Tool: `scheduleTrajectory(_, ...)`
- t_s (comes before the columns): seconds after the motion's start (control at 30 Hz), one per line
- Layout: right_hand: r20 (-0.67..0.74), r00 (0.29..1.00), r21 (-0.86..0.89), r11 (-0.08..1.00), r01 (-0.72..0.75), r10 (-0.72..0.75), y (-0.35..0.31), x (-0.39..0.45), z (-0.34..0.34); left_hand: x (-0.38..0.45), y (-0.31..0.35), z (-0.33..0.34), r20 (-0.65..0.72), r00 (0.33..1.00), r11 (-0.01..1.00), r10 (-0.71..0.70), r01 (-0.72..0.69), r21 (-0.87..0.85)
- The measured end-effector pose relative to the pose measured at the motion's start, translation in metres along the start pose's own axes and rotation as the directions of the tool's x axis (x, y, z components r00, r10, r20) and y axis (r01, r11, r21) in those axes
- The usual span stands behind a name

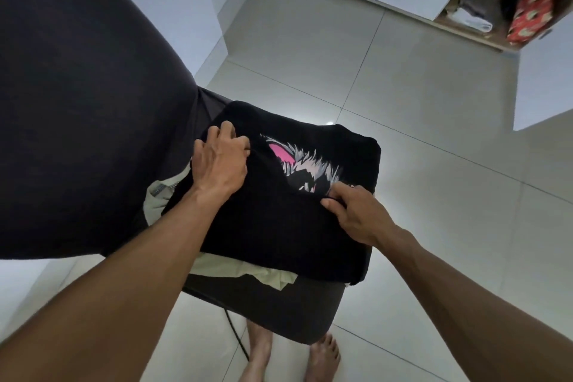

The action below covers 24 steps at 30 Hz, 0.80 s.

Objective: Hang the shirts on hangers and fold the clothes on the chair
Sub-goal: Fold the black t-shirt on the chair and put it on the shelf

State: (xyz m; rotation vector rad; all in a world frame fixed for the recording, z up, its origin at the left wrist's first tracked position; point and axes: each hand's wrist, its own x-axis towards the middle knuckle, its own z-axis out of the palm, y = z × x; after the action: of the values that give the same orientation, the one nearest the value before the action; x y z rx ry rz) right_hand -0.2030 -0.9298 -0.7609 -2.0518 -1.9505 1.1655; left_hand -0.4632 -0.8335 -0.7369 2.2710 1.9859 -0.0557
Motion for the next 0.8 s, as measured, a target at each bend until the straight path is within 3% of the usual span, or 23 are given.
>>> scheduleTrajectory(0.1,0.024,0.999,0.069,0.997,-0.038,0.036,0.002,0.008,-0.010,0.017,-0.003,-0.009,-0.058,0.971,0.957,-0.233,0.218,-0.193)
scheduleTrajectory(0.17,0.039,0.998,0.064,0.997,-0.047,0.044,0.002,0.013,-0.013,0.020,0.000,-0.013,-0.094,0.969,0.957,-0.230,0.207,-0.201)
scheduleTrajectory(0.23,0.069,0.997,0.055,0.998,-0.042,0.038,0.006,0.015,-0.014,0.013,0.012,-0.011,-0.136,0.990,0.976,-0.018,-0.012,-0.216)
scheduleTrajectory(0.3,0.106,0.994,0.059,0.998,-0.037,0.031,0.009,0.012,-0.015,-0.001,0.032,-0.009,-0.136,0.956,0.922,0.260,-0.287,-0.260)
scheduleTrajectory(0.37,0.169,0.985,0.012,0.999,-0.039,0.036,0.016,0.006,-0.019,-0.013,0.059,-0.006,0.025,0.869,0.835,0.493,-0.465,-0.294)
scheduleTrajectory(0.43,0.245,0.968,-0.048,0.998,-0.045,0.055,0.026,0.000,-0.022,-0.018,0.081,0.001,0.227,0.781,0.810,0.582,-0.532,-0.247)
scheduleTrajectory(0.53,0.328,0.937,-0.031,0.993,-0.114,0.118,0.049,-0.013,-0.029,-0.012,0.097,0.014,0.421,0.770,0.872,0.479,-0.473,-0.127)
scheduleTrajectory(0.63,0.422,0.887,0.014,0.976,-0.216,0.190,0.072,-0.029,-0.039,-0.008,0.103,0.017,0.510,0.748,0.890,0.424,-0.448,-0.082)
scheduleTrajectory(0.7,0.467,0.851,-0.061,0.969,-0.240,0.241,0.087,-0.037,-0.042,-0.006,0.107,0.014,0.533,0.737,0.884,0.417,-0.464,-0.050)
scheduleTrajectory(0.8,0.319,0.897,-0.175,0.949,-0.260,0.305,0.105,-0.036,-0.040,-0.005,0.115,0.012,0.548,0.743,0.889,0.384,-0.458,-0.002)
